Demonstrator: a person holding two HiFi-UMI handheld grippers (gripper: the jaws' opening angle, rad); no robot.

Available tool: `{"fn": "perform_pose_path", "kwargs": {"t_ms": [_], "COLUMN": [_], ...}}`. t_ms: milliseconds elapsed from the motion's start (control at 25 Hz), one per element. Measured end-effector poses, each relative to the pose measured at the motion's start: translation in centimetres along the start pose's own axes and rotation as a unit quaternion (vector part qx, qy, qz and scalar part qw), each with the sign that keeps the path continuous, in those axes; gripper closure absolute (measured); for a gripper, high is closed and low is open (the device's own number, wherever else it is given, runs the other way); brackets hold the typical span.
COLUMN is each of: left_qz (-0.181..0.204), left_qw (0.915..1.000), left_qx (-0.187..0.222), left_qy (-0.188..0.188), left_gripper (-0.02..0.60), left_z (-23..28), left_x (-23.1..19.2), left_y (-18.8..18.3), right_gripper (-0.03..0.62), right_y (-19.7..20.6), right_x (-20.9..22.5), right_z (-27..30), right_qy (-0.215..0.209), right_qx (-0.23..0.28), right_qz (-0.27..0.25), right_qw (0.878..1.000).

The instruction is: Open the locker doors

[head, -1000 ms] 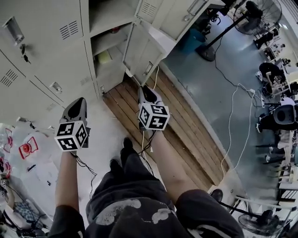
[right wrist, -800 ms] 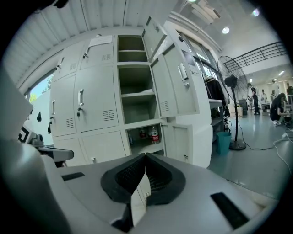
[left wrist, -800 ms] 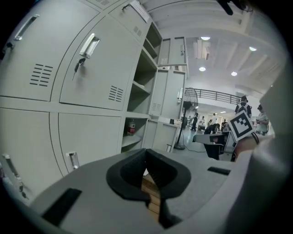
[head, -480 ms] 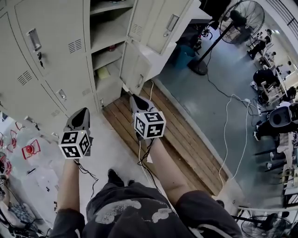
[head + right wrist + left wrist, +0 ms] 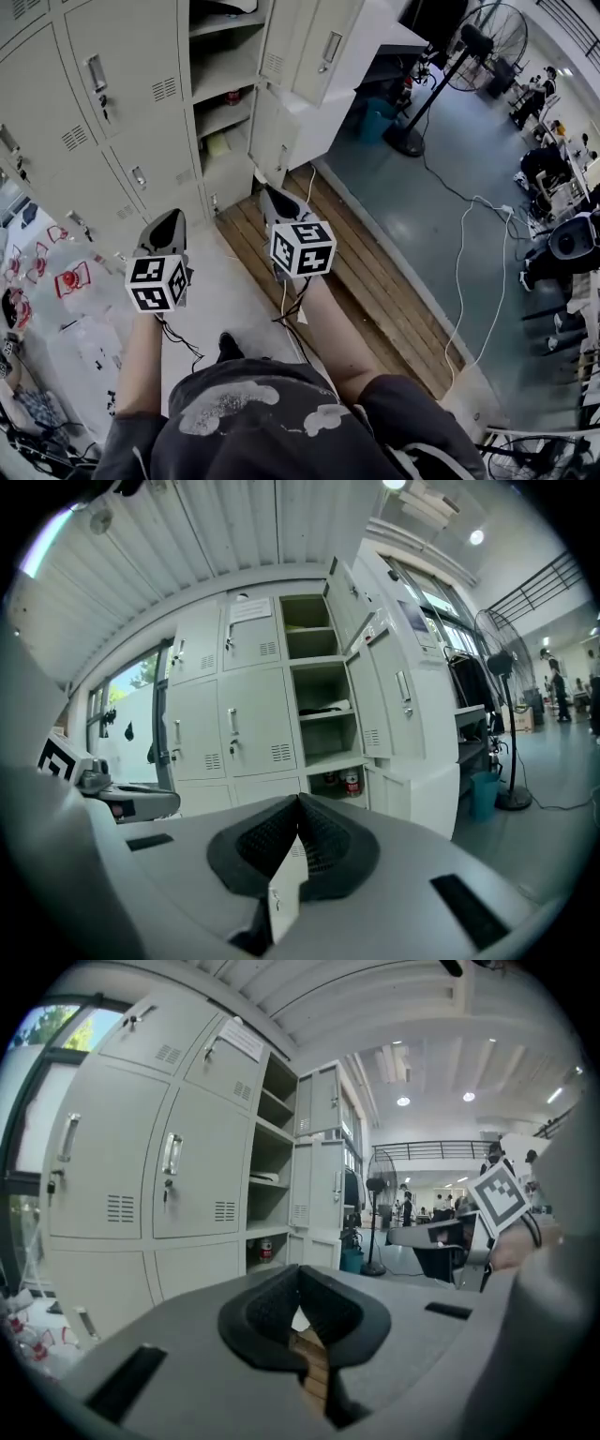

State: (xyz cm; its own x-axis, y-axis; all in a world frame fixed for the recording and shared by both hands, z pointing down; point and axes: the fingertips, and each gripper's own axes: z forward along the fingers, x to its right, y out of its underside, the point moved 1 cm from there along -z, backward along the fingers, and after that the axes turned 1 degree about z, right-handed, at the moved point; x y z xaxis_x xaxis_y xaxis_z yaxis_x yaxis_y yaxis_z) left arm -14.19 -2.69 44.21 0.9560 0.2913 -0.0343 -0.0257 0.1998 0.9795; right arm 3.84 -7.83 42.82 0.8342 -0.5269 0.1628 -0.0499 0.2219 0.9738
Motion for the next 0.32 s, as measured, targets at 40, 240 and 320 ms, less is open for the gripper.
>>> {"fn": "perform_pose_path", "kwargs": {"t_ms": [40, 240, 320], "left_qz": [0.009, 0.023, 0.022], "left_qw": [0.9999, 0.9991, 0.9988], "left_qx": [0.002, 0.000, -0.001], "left_qy": [-0.009, -0.035, -0.043], "left_gripper": [0.572, 0.574, 0.574], "left_z": [-0.6, -3.1, -3.8], "left_x": [0.1, -0.7, -1.0], "left_y": [-0.1, 0.2, 0.3], "right_gripper": [0.565, 0.565, 0.565], "right_y": [-0.3, -1.4, -1.5], "right_x": [-0.2, -1.1, -1.3], "right_z": [-0.5, -2.4, -3.0], "right_qy": [-0.002, -0.007, -0.008], "right_qx": [0.004, 0.022, 0.026], "right_qz": [-0.003, -0.012, -0.013], "right_qw": [1.000, 1.000, 1.000]}}
